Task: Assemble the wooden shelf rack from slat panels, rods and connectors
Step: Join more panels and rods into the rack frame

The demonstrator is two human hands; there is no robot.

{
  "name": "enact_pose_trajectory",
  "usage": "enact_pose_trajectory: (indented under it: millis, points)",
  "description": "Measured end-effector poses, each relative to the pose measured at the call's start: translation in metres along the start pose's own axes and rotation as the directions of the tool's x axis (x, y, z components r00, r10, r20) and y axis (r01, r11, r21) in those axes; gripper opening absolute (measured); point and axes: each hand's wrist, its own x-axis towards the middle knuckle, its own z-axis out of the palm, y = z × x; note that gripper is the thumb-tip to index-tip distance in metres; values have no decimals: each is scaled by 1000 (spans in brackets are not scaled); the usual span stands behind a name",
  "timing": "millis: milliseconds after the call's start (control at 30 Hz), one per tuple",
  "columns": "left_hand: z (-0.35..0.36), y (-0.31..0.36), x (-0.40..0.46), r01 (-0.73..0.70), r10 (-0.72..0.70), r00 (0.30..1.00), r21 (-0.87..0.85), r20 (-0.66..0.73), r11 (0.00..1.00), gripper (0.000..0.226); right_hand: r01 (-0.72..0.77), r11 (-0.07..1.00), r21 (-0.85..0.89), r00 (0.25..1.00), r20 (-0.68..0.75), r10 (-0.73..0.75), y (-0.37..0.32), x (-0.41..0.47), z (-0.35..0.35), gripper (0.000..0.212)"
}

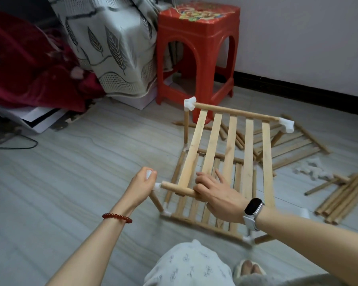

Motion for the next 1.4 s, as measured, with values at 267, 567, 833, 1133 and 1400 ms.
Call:
enact_pose_trajectory:
  millis: [267,567,833,1133,1400]
  points:
    - [8,7,-6,11,-11,1000,-6,10,1000,21,12,1000,-16,1000,3,-12,-2,1,-5,32]
    - [6,1,-7,12,-11,1000,-74,17,997,17,13,998,-67,998,66,-8,0,-1,3,37]
    - [12,9,-8,-6,7,1000,108,-2,994,20,19,998,-54,997,79,-15,-1,1,-1,37]
    - [10,17,-26,-7,-31,962,137,272,991,22,141,987,-80,979,156,-128,9,-18,-15,35]
    - [-2,89,61,-111,59,963,189,263,976,25,-25,989,143,999,-44,31,51,18,-50,35]
